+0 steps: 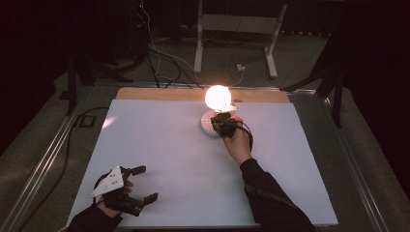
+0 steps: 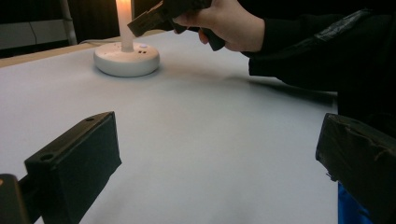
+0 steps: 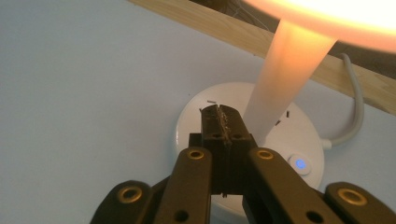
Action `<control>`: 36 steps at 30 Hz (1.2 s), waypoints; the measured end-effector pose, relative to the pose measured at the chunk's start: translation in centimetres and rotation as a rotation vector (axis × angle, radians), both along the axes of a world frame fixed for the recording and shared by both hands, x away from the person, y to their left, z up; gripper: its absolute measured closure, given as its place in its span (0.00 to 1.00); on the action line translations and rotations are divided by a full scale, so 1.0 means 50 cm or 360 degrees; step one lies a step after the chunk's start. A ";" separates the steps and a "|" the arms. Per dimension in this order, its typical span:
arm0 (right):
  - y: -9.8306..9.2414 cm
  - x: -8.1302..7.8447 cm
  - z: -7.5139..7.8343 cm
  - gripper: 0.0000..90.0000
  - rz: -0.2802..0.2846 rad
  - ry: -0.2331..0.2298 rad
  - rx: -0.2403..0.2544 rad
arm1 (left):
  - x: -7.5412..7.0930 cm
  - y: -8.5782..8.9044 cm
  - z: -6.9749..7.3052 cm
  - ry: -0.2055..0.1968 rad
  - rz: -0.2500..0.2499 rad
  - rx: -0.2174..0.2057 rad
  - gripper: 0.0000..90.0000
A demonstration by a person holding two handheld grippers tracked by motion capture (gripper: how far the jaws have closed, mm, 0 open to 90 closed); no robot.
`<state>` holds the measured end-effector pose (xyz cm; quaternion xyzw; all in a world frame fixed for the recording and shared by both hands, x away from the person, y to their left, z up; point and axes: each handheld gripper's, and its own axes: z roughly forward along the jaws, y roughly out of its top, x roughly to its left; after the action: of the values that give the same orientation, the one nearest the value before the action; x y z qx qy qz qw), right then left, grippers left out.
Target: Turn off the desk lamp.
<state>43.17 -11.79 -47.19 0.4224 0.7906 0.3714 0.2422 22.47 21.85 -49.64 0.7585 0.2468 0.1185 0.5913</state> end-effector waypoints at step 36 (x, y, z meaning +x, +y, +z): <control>-0.001 0.002 -0.064 1.00 -0.0022 0.0062 -0.0011 | 0.000 -0.001 0.000 -0.0001 -0.0009 0.0010 0.01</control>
<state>43.29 -11.83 -50.39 0.4340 0.7935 0.3588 0.2307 22.46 21.78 -49.66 0.7610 0.2441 0.1177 0.5894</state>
